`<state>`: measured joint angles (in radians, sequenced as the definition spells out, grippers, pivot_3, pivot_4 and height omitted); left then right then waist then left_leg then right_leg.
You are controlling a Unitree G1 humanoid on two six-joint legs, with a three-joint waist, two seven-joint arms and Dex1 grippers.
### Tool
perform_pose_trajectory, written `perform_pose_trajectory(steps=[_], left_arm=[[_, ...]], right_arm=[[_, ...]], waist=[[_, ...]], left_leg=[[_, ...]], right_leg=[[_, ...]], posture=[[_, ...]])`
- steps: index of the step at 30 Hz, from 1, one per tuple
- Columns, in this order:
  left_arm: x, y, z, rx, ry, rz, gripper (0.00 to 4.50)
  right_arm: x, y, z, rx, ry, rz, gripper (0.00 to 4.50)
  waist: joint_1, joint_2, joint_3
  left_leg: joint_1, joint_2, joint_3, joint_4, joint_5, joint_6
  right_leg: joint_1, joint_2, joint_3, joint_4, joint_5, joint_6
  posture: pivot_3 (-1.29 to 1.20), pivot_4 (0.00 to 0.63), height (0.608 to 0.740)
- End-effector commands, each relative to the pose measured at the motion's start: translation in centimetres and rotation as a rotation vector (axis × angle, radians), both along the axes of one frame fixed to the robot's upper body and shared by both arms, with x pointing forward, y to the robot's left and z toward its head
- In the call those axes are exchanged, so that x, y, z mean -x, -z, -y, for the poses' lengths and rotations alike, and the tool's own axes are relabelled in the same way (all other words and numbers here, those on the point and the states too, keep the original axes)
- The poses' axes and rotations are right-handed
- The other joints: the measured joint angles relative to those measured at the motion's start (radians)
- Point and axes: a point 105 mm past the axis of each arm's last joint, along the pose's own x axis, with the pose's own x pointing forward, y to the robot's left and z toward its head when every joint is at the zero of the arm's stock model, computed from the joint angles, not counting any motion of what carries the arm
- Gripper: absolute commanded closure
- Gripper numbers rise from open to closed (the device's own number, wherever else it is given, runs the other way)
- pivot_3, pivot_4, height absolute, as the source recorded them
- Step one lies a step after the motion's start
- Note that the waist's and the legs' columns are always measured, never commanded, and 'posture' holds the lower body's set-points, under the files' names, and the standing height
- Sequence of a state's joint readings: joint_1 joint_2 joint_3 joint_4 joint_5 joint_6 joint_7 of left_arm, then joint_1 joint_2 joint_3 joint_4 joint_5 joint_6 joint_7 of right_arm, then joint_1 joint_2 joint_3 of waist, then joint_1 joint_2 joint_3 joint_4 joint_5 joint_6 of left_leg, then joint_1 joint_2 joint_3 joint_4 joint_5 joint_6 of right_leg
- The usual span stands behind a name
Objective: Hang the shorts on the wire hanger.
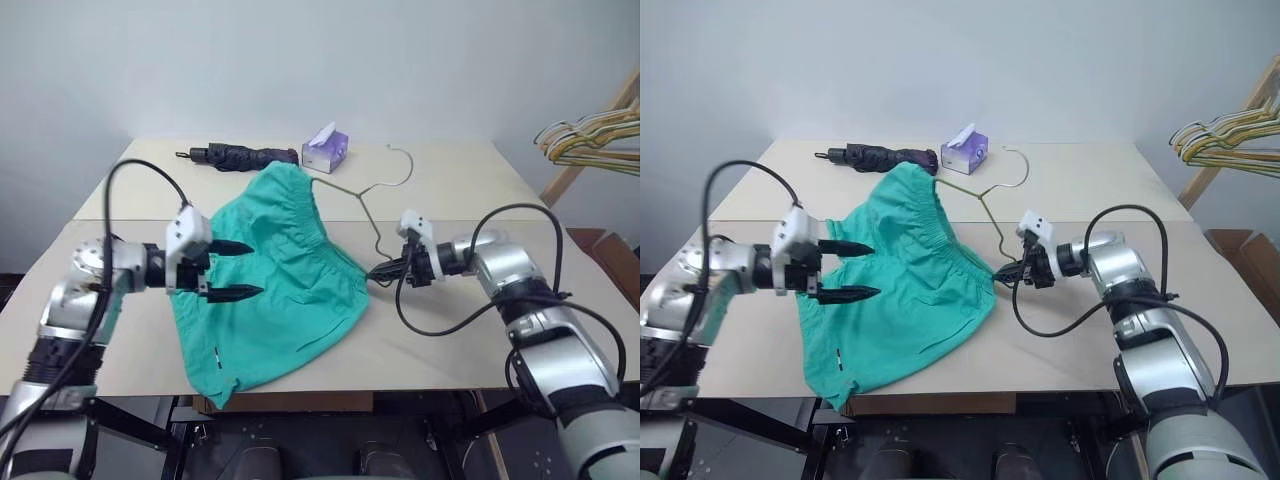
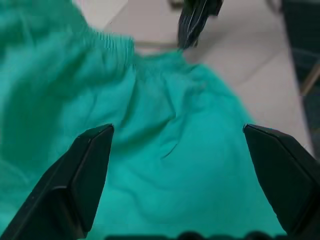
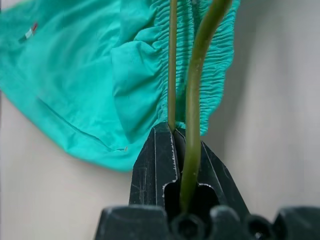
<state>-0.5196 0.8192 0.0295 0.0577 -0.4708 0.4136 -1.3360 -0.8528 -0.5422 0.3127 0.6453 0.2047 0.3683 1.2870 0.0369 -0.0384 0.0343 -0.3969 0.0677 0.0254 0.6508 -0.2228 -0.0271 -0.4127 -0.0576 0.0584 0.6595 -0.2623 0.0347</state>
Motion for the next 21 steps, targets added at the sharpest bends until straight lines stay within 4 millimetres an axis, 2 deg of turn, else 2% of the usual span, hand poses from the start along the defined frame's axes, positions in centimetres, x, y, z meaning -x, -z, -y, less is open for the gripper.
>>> perform_pose_trajectory(steps=[1, 3, 6, 8, 9, 11, 21], left_arm=[[1.2, -7.2, 0.0, 0.168, 0.115, 0.133, 0.03], [1.2, -8.9, -0.6, 0.161, 0.142, 0.193, 0.03], [-0.5, -9.5, -1.9, 0.069, 0.071, 0.262, 0.03], [-2.5, -9.1, -3.0, -0.041, -0.016, 0.295, 0.03], [-3.6, -8.4, -3.9, -0.148, -0.051, 0.294, 0.03], [-4.6, -7.7, -4.6, -0.264, -0.051, 0.266, 0.03], [-6.5, -6.3, -3.0, -0.439, 0.066, 0.132, 0.03]], right_arm=[[-0.3, -2.2, -1.4, 0.029, -0.071, 0.231, 4.50], [-0.3, -2.3, -2.0, 0.031, -0.083, 0.276, 4.50], [-0.5, -2.2, -2.7, 0.085, -0.095, 0.357, 4.50], [-0.5, -2.3, -3.4, 0.094, -0.095, 0.372, 4.50], [-0.5, -2.3, -3.9, 0.119, -0.109, 0.392, 4.50], [-0.4, -2.1, -4.4, 0.159, -0.127, 0.405, 4.50], [0.2, -2.2, -6.2, 0.212, -0.149, 0.407, 4.50]], waist=[[0.000, 0.000, 0.000], [-0.003, 0.000, 0.000], [-0.012, 0.000, 0.000], [-0.014, 0.000, 0.000], [-0.016, 0.000, 0.000], [-0.022, 0.000, 0.000], [-0.026, 0.000, 0.000]], left_leg=[[0.000, 0.000, 0.000, 0.000, 0.000, 0.000], [0.000, 0.000, 0.000, 0.000, 0.000, 0.000], [0.000, 0.000, 0.000, 0.000, 0.000, 0.000], [0.002, 0.000, 0.000, 0.000, 0.000, 0.000], [0.003, 0.000, 0.000, 0.000, 0.000, 0.000], [0.005, 0.000, 0.000, -0.001, 0.000, 0.000], [0.002, 0.000, -0.001, 0.000, 0.000, 0.000]], right_leg=[[0.000, 0.000, 0.000, 0.000, 0.000, 0.000], [0.000, 0.000, 0.000, -0.001, 0.000, 0.000], [0.001, 0.000, 0.000, -0.001, 0.000, 0.000], [0.003, 0.000, 0.000, -0.001, 0.000, 0.000], [0.003, 0.000, 0.000, -0.001, 0.000, 0.000], [0.006, 0.000, 0.000, -0.002, 0.000, 0.000], [0.003, 0.001, -0.001, -0.002, 0.000, 0.000]], posture=[[0.11, 0.000, 0.740], [0.10, 0.000, 0.740], [0.10, 0.000, 0.740], [0.10, 0.000, 0.740], [0.10, 0.000, 0.740], [0.10, 0.000, 0.740], [0.10, 0.000, 0.740]])
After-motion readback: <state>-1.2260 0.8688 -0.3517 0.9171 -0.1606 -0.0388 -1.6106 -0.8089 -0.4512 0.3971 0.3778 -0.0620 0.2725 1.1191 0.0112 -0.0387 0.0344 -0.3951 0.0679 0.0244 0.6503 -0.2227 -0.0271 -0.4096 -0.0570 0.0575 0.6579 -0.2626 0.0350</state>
